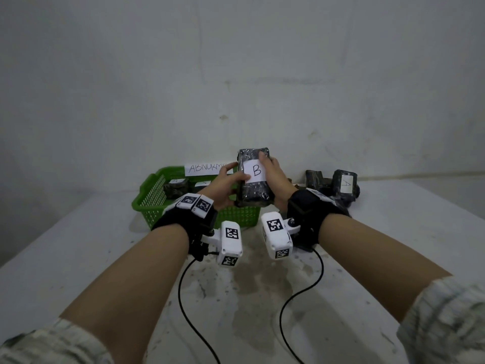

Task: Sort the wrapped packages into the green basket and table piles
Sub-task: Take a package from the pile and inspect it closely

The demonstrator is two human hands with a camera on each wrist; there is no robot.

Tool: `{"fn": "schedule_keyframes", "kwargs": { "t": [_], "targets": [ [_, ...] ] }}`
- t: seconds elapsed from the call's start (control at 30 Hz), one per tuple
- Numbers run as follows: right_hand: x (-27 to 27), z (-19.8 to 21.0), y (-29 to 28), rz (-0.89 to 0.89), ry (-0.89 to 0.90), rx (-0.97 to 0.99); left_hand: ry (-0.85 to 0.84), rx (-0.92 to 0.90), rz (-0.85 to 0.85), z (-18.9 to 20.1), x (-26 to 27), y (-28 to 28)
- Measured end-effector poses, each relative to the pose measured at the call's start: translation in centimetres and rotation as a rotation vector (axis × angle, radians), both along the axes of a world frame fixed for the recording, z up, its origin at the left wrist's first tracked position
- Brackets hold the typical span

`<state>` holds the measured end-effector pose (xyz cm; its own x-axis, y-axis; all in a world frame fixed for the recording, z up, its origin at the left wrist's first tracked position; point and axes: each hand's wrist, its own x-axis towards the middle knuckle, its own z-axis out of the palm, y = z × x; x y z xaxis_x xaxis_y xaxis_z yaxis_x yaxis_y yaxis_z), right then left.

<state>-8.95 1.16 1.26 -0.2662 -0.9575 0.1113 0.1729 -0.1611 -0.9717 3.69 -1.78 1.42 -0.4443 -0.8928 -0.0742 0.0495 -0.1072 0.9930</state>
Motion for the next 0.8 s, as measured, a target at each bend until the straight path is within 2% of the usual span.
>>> {"fn": "schedule_keyframes", "kwargs": {
  "t": [0.2, 0.53, 0.67, 0.8],
  "targets": [
    [0.8, -0.2, 0.2, -0.029, 0.128, -0.041, -0.025, -0.041, 0.071, 0.4, -0.1, 0.1],
    [1.2, -0.2, 1.4, 0.165, 0.159, 0.004, -0.016, -0.154, 0.183, 0.0, 0.6, -0.1],
    [0.9, -0.5, 1.3, 0.136, 0.093, -0.084, -0.029, -0.157, 0.107, -0.2, 0.9, 0.3],
    [1.2, -0.5, 0.9, 0.103, 0.061, -0.078, -0.041, -0.152, 0.055, -0.2, 1.2, 0.5]
  ]
}}
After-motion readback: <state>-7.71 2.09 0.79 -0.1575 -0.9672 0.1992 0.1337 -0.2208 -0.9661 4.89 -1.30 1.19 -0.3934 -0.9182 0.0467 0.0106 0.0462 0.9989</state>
